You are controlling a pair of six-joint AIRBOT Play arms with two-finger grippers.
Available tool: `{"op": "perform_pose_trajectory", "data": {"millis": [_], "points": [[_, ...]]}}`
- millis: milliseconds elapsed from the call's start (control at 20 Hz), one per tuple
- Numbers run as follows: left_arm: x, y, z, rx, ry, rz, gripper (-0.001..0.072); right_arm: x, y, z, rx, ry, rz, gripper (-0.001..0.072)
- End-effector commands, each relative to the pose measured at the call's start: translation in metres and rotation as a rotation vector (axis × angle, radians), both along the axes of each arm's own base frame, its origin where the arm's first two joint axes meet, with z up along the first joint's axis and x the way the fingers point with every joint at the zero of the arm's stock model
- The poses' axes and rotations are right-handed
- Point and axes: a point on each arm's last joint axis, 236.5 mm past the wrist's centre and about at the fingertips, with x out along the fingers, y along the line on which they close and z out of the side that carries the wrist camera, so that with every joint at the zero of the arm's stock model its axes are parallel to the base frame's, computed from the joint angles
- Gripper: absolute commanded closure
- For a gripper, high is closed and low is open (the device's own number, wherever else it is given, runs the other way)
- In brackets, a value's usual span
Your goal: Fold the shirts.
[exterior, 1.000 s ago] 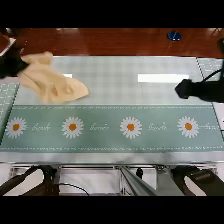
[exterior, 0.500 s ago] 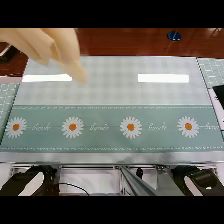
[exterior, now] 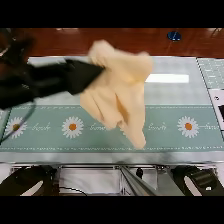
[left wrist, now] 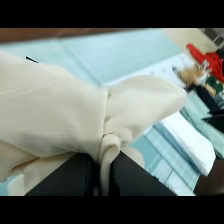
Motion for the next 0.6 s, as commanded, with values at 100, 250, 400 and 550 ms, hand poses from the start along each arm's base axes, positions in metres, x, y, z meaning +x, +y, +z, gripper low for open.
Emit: {"op": "perform_pose_trajectory", "data": {"millis": [100, 250, 400, 550], "points": [[-0.01, -0.005, -0.169, 0.158, 0.278, 0.04, 0.0677, 0.011, 0.019, -0.084, 0.07, 0.161, -0.008, 0.01], [-0.029, 0.015, -0.226, 0.231, 0.48, 0.037, 0.0499, 0.02, 0.053, -0.134, 0.185, 0.258, 0.032, 0.01], [-0.041, 0.058, -0.251, 0.378, 0.59, 0.0, 0.0008, 0.028, 0.098, -0.176, 0.324, 0.352, 0.129, 0.0099], [-0.008, 0.137, -0.236, 0.434, 0.624, 0.146, 0.0009, 0.058, 0.065, -0.173, 0.206, 0.333, 0.077, 0.0088]]}}
